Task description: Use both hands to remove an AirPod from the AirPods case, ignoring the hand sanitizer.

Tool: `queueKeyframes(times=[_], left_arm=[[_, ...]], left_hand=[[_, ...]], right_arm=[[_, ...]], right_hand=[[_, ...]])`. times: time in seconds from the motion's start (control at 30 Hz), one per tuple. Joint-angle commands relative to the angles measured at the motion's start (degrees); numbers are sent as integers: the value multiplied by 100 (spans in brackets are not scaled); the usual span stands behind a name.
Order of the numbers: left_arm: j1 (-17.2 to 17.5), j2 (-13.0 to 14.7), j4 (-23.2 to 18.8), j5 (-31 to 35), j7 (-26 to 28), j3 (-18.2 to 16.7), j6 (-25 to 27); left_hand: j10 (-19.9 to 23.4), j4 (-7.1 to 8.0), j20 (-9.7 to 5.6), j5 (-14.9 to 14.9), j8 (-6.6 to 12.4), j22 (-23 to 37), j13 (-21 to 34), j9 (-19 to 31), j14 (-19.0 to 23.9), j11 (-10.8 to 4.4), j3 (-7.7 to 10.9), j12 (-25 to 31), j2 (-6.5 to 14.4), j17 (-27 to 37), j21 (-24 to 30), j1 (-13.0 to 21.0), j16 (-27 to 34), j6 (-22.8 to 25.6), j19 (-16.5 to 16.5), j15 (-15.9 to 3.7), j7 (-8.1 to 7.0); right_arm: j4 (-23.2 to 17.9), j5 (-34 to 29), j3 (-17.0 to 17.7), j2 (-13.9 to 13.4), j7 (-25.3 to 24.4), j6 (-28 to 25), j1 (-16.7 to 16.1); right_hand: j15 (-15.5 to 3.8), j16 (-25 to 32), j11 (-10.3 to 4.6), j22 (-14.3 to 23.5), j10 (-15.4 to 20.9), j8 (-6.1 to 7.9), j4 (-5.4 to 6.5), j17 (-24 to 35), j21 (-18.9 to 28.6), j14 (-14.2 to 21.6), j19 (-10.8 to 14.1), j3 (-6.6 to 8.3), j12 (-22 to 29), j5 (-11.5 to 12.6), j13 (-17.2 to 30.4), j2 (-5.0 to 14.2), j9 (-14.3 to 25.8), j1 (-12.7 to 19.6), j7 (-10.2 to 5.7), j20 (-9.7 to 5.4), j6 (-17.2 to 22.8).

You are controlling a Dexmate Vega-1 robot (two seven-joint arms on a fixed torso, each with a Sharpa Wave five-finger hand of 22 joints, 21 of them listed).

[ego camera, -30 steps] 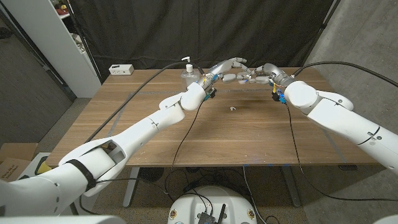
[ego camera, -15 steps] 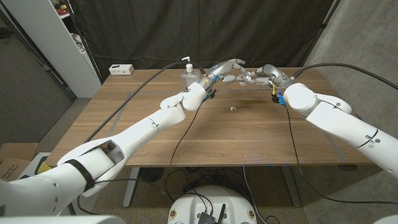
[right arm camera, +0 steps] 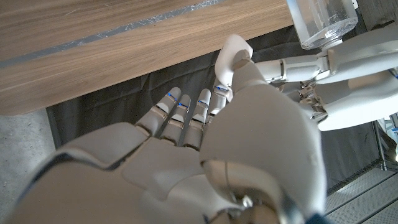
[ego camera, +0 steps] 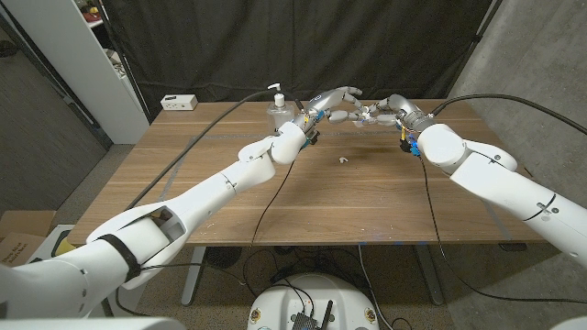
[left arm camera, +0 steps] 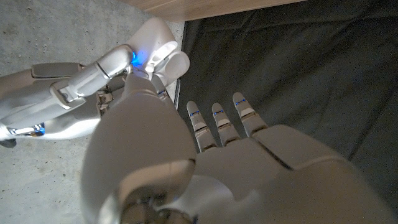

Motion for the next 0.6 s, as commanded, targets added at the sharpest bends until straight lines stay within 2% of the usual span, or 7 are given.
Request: queueKeyframes(times=[0.03,0.2,0.23,0.3,0.43,0.6], left_arm=[[74,-182,423,-715,144,-222,-838],[138,-174,361,-886,72,-319,-925],[149,-162,322,-879,64,-331,-902],[173,-130,236,-846,54,-350,-849],[220,-72,80,-786,49,-392,-740],[246,-22,-29,-744,36,-430,-684]], left_hand=[[91,-18,4,36,146,20,9,179,114,-9,41,46,62,27,37,121,47,317,68,-471,277],[125,-18,-14,42,173,25,8,218,140,-22,54,50,70,35,48,156,51,341,88,-499,295],[129,-18,-15,42,177,25,8,222,140,-21,55,50,70,36,50,159,51,347,93,-500,296],[129,-19,-12,43,177,26,8,229,140,-16,57,49,70,37,51,165,50,340,93,-501,297],[141,-18,-14,45,195,30,7,258,146,-10,63,46,69,41,56,187,48,351,100,-499,356],[146,-15,-23,45,208,33,6,285,155,-1,68,41,69,45,61,204,47,356,104,-505,339]], right_arm=[[25,-139,-49,56,-23,-108,10],[85,-208,-124,98,-16,-190,66],[99,-216,-133,106,-15,-207,76],[133,-226,-146,113,-1,-222,94],[188,-224,-148,121,25,-242,121],[226,-214,-131,133,25,-305,146]], right_hand=[[-549,10,-47,15,15,-2,-4,14,16,60,28,19,12,13,27,51,1835,-14,-226,7,227],[-543,10,-39,15,18,-10,-2,15,16,65,27,18,9,13,26,51,1842,-16,-237,9,216],[-542,10,-77,15,14,-10,-3,15,16,66,28,17,8,12,29,50,1842,-15,-246,12,227],[-540,8,-11,15,17,-22,-3,15,15,66,25,15,7,12,29,49,1843,-16,-247,14,211],[-545,5,-38,15,16,-31,-1,16,13,62,20,16,4,13,29,54,1848,-16,-246,15,203],[-552,7,-14,15,19,-35,-1,16,15,75,24,14,3,13,30,52,1852,-18,-242,10,213]])
